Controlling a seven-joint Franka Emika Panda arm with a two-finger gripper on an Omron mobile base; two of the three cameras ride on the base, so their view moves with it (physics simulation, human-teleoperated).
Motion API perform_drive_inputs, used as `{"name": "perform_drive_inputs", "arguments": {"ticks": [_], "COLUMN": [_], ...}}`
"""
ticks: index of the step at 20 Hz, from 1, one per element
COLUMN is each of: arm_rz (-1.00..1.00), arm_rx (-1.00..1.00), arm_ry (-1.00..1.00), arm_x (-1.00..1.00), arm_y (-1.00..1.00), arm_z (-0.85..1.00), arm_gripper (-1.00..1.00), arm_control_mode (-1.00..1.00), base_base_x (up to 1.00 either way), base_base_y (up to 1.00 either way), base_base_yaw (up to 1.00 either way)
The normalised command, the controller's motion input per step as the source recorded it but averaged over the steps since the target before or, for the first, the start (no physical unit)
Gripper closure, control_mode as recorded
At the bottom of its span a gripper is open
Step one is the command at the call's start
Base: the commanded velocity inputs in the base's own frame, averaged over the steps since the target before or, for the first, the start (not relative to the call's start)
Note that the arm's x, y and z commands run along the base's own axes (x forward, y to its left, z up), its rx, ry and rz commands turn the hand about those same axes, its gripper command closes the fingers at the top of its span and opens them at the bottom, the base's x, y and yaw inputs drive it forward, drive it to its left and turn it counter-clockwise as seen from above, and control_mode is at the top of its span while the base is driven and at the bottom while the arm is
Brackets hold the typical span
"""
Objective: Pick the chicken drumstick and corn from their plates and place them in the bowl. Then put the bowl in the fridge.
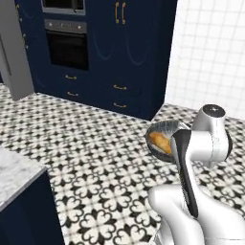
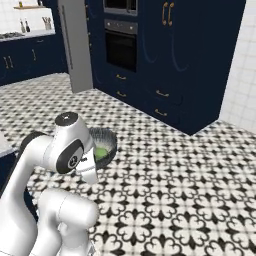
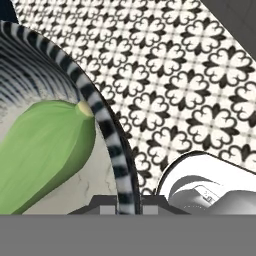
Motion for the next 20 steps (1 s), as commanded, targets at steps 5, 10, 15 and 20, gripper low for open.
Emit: {"name": "perform_drive_inputs", "arguments": {"ticks": [5, 10, 15, 20], "arm_rz": [0.0, 0.0, 0.0, 0.0], "arm_rx": [0.0, 0.0, 0.0, 0.0], "arm_ry": [0.0, 0.0, 0.0, 0.0], "arm_x": [0.0, 0.0, 0.0, 0.0], "arm_y": [0.0, 0.0, 0.0, 0.0], "arm_z": [0.0, 0.0, 0.0, 0.0], "arm_gripper": [1.0, 1.0, 1.0, 1.0], "arm_control_mode": [1.0, 1.0, 1.0, 1.0], "base_base_x": [1.0, 1.0, 1.0, 1.0], "base_base_y": [-0.49, -0.51, -0.5, -0.34], "base_base_yaw": [0.23, 0.38, 0.45, 0.47]}}
